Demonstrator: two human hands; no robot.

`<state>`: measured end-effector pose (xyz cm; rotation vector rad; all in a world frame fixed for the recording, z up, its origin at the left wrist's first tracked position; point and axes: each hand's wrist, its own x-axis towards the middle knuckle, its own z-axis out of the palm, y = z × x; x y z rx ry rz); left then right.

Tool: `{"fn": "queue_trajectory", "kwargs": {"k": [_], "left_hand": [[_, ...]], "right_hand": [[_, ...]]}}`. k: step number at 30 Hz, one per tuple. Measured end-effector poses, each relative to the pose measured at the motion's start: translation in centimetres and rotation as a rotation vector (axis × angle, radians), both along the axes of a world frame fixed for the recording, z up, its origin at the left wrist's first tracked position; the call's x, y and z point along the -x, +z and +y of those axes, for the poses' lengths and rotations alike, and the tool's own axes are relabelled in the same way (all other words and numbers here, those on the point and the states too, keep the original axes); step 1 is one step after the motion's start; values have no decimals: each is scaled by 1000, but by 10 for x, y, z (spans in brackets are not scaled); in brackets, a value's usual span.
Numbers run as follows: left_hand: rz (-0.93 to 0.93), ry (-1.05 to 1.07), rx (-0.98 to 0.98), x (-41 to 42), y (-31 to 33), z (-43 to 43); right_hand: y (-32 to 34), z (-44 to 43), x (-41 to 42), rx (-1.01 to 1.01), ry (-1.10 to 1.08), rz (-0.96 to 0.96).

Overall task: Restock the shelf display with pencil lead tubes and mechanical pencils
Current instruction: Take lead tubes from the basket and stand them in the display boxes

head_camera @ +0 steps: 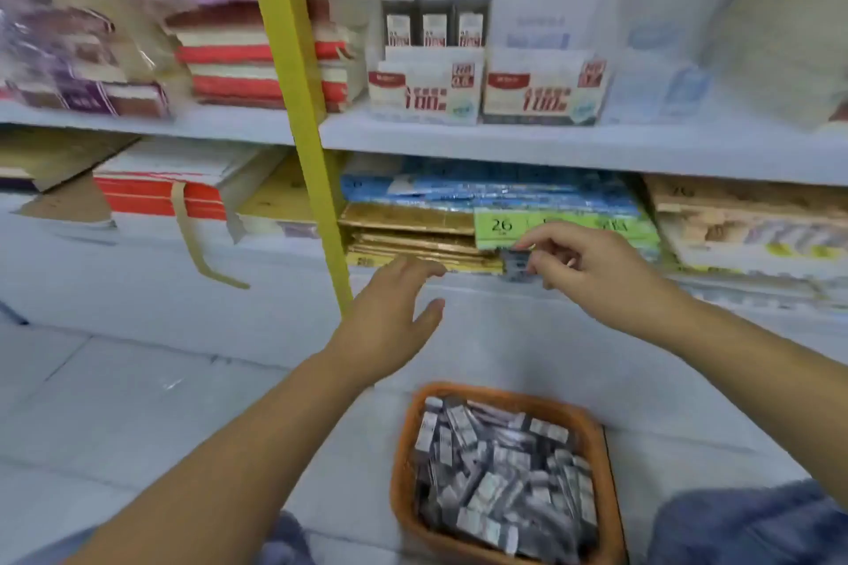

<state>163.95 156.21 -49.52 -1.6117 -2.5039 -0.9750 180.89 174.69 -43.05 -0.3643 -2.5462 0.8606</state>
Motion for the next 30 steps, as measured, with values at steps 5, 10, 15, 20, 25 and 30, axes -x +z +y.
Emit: {"fn": "queue_trajectory", "kwargs": {"k": [5, 10, 15, 20, 25, 30], "left_hand": [[-351, 89, 365, -27, -128, -22], [-602, 157, 486, -63, -224, -28], [-553, 249, 450, -69, -264, -26], [-496, 305, 465, -61, -282, -22], [-519, 343, 464, -66, -291, -6], [-524, 449, 506, -72, -299, 14]], "right_hand": [[-171, 14, -31, 279, -101, -539], [-291, 3, -45, 443, -144, -841], [-353, -21, -32, 312, -170, -897], [-385, -41, -15, 131, -268, -923], [-393, -26, -11, 0, -285, -847], [-388, -12, -29, 284, -262, -780]]}}
